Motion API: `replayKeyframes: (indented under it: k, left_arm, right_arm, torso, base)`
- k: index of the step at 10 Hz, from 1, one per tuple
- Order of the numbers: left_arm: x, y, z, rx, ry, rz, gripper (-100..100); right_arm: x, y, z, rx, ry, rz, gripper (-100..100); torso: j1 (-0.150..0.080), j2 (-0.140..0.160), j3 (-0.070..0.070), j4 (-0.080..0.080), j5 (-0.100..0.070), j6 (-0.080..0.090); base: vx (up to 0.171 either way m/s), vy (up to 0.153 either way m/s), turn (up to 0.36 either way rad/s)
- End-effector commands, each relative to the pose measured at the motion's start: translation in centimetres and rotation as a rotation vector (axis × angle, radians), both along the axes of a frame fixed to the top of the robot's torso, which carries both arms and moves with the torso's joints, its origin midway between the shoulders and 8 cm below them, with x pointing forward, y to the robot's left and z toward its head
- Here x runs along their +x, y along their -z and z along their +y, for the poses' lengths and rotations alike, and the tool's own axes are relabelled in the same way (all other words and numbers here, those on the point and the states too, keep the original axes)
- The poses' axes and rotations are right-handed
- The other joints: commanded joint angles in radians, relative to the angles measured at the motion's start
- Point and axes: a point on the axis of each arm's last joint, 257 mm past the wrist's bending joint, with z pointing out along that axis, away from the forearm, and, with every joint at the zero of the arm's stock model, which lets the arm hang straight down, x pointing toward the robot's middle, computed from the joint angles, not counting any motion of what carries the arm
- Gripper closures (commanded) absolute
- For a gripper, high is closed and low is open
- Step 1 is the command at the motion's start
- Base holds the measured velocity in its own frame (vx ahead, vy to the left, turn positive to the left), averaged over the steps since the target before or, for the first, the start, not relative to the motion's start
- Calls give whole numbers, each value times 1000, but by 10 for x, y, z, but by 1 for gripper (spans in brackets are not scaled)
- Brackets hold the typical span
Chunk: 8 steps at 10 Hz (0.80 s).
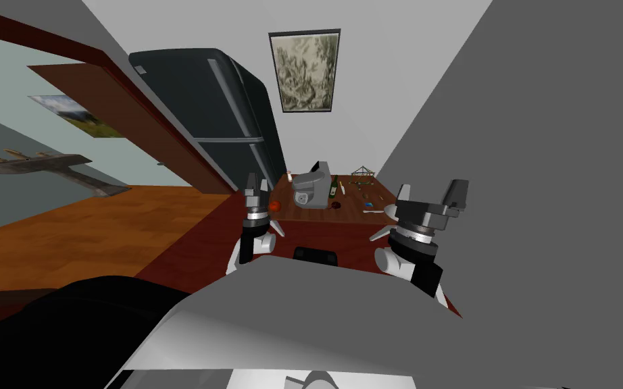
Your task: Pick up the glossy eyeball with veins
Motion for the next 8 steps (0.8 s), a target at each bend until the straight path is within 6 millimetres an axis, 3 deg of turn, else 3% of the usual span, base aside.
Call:
replayKeyframes:
  k: [1, 5, 8]
  left_arm:
    - [0, 0, 0, 0, 0, 0, 0]
    - [0, 0, 0, 0, 0, 0, 0]
    - [0, 0, 0, 0, 0, 0, 0]
  right_arm:
    - [6, 7, 2, -47, 7, 32, -100]
    - [27, 34, 5, -180, 43, 139, -100]
    - [48, 68, 4, -324, 87, 253, -100]
  torso:
    - [0, 0, 0, 0, 0, 0]
    - [9, 1, 0, 0, 2, 0]
    - [12, 1, 1, 0, 3, 0]
  base:
    - [3, 58, 10]
    - [-14, 131, 12]
    - [-19, 170, 42]
